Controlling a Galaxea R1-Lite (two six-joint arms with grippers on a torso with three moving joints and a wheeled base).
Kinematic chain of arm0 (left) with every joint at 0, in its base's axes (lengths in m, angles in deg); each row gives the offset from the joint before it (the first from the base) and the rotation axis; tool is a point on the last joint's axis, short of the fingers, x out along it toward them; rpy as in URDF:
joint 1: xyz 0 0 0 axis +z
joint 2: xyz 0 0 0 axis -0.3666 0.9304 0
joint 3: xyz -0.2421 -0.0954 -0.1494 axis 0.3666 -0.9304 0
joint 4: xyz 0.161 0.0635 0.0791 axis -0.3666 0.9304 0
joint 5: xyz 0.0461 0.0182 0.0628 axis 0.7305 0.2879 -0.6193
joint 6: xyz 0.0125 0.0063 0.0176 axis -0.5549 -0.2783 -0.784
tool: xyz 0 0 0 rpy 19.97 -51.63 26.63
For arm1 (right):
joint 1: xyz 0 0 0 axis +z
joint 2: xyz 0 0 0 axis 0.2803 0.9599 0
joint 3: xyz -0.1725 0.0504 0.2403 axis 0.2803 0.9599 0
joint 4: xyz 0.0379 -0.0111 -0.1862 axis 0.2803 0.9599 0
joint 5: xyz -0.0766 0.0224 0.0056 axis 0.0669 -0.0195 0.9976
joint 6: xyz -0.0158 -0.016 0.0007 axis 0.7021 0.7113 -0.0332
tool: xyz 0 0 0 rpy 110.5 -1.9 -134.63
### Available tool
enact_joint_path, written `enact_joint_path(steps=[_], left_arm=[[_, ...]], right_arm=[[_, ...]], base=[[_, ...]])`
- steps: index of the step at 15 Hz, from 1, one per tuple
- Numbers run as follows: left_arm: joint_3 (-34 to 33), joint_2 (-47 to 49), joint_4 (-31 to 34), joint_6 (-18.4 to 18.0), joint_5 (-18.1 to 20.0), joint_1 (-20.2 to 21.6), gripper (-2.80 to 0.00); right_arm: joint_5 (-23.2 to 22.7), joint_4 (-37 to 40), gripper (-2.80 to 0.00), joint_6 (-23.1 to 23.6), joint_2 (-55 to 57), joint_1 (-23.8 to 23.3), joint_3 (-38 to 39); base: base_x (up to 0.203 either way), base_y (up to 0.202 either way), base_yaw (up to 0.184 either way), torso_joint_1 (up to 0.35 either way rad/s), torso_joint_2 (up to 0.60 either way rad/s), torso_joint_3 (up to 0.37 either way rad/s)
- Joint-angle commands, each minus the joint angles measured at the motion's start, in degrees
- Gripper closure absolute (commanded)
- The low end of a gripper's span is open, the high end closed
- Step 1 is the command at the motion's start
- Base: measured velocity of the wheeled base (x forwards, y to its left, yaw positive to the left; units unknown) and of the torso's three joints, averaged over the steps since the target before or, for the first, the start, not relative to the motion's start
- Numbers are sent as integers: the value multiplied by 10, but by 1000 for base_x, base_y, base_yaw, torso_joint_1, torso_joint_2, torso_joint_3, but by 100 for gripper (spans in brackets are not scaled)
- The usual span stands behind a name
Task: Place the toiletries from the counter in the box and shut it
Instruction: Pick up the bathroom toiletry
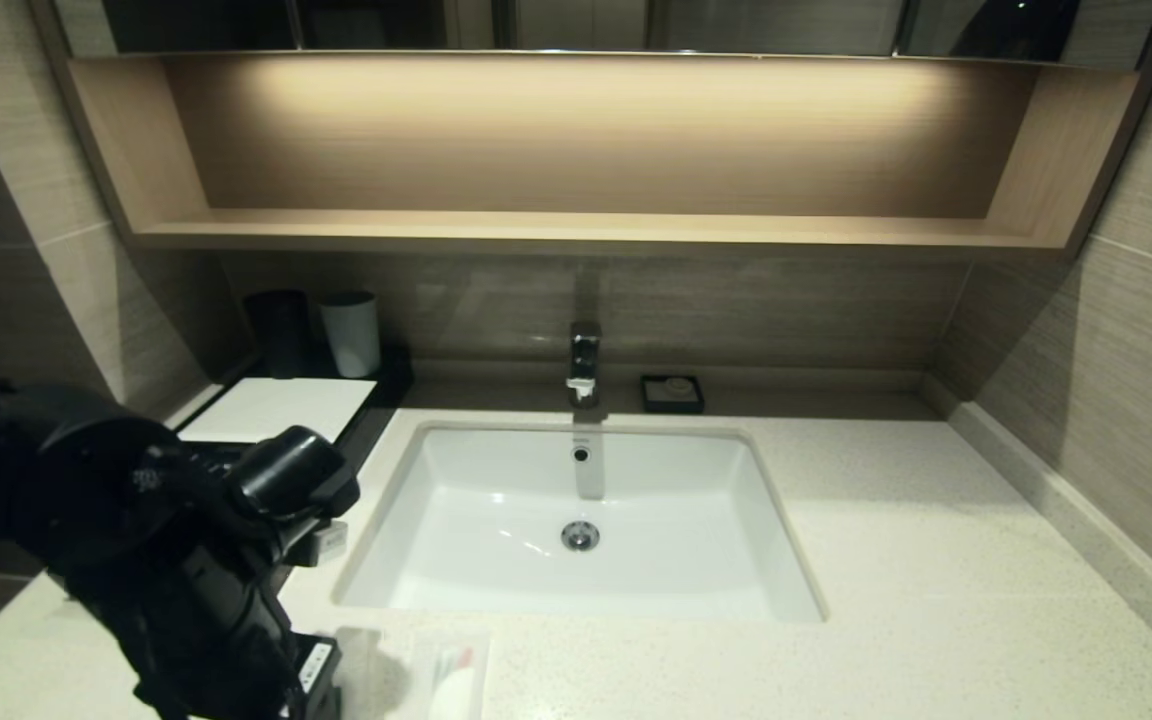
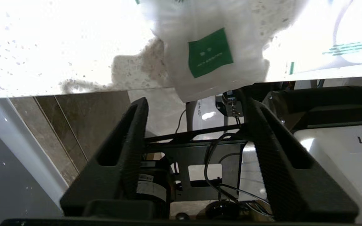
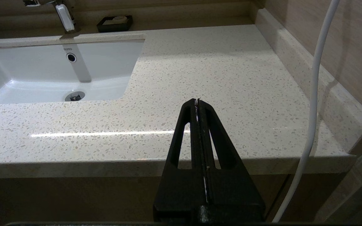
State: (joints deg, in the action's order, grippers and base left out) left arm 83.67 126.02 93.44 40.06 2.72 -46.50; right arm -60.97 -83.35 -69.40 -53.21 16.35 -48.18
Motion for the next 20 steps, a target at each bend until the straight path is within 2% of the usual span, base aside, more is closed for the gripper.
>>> enact_joint_path(steps=[1, 4, 13, 14, 20], left_arm=[[-17, 13, -8, 0, 2, 15, -280], [-43, 22, -84, -4, 6, 30, -280], [-30, 48, -108, -31, 26, 29, -280], [-35, 50, -108, -31, 27, 29, 0], [-49, 52, -112, -45, 31, 29, 0]], right_arm=[[0, 0, 0, 0, 1, 0, 0], [0, 0, 0, 0, 1, 0, 0], [0, 0, 0, 0, 1, 0, 0], [0, 0, 0, 0, 1, 0, 0], [0, 0, 0, 0, 1, 0, 0]], base=[[0, 0, 0, 0, 0, 0], [0, 0, 0, 0, 0, 0], [0, 0, 0, 0, 0, 0], [0, 0, 0, 0, 0, 0], [0, 0, 0, 0, 0, 0]])
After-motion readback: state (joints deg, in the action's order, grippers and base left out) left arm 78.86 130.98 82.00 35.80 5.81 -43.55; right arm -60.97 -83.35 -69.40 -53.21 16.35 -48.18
